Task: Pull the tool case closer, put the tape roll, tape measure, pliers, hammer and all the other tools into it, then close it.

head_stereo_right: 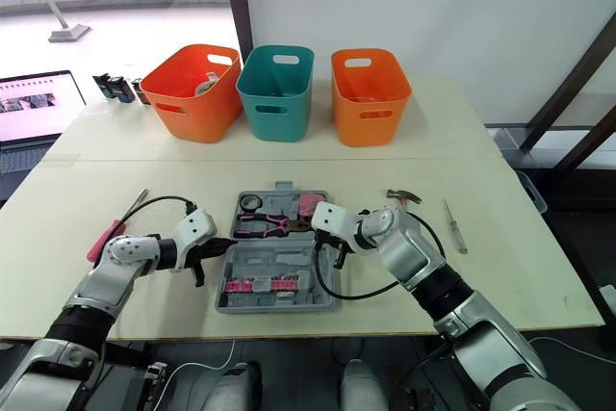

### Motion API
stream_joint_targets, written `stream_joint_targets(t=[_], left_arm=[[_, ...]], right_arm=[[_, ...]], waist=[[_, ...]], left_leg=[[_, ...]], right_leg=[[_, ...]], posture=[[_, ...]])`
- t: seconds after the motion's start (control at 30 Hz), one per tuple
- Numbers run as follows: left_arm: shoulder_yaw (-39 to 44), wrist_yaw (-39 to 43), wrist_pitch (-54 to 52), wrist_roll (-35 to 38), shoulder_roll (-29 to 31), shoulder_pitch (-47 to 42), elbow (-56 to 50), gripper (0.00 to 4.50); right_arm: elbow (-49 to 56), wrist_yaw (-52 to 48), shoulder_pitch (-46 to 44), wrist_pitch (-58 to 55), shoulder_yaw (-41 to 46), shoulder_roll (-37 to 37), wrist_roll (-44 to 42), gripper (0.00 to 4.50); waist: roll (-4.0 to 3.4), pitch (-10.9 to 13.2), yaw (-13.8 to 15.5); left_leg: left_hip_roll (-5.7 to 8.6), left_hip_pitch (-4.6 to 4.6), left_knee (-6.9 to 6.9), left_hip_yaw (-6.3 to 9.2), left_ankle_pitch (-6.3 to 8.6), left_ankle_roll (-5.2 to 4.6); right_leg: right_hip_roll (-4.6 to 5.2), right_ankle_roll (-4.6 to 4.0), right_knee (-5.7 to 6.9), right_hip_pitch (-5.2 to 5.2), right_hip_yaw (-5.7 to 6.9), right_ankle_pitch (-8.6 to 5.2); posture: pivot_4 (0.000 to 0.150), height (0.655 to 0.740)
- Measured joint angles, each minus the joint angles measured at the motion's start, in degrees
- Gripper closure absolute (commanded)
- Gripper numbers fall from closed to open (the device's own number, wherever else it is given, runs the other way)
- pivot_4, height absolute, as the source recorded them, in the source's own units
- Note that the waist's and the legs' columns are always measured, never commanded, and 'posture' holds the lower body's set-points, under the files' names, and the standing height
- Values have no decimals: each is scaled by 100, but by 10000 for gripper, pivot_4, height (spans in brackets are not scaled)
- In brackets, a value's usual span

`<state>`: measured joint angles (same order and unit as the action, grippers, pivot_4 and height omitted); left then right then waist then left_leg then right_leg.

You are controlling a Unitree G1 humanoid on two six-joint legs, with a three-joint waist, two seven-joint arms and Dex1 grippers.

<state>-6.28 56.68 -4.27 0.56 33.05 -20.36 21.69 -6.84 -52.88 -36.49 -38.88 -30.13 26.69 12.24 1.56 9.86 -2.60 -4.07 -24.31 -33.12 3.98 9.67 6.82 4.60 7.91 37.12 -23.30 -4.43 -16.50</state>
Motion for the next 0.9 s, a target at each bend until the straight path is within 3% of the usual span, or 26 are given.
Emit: stream_joint_targets(t=[0.4, 0.63, 0.67, 0.77, 0.9], left_arm=[[98, -50, -189, 174, 68, 57, -19, 44878], [1018, 197, -310, 786, 946, 560, -83, 44878], [1249, 361, -283, 984, 1128, 727, -194, 42381], [2094, 793, -247, 1587, 1610, 1155, -354, 30986], [3050, 1201, -264, 2071, 2150, 1845, -264, 9762]], right_arm=[[-261, 130, -26, 290, 128, 8, 4, 45000], [456, 44, 630, 310, 1364, 888, -548, 45000], [746, -22, 830, 312, 1688, 1021, -771, 45000], [1395, -181, 1423, 382, 2797, 1475, -1383, 35943], [1942, -667, 2505, 458, 4233, 1960, -2282, 15726]], waist=[[1, 0, -11], [1, 6, 16], [2, 9, 17], [1, 16, 19], [5, 19, 17]], left_leg=[[0, 14, -1, 0, 0, 0], [0, -11, 12, 0, 2, -2], [0, -13, 14, 0, 3, -3], [0, -12, 13, -1, 7, -5], [0, -8, 11, -5, 8, -4]], right_leg=[[0, -8, 2, 9, -2, 3], [1, 3, -2, -13, -1, -3], [1, 4, -3, -15, 0, -5], [4, -13, -7, -13, 0, -18], [9, -32, -14, -8, -2, -27]], posture=[[1500, 7400], [1500, 7400], [1500, 7400], [1500, 7400], [1500, 7400]])
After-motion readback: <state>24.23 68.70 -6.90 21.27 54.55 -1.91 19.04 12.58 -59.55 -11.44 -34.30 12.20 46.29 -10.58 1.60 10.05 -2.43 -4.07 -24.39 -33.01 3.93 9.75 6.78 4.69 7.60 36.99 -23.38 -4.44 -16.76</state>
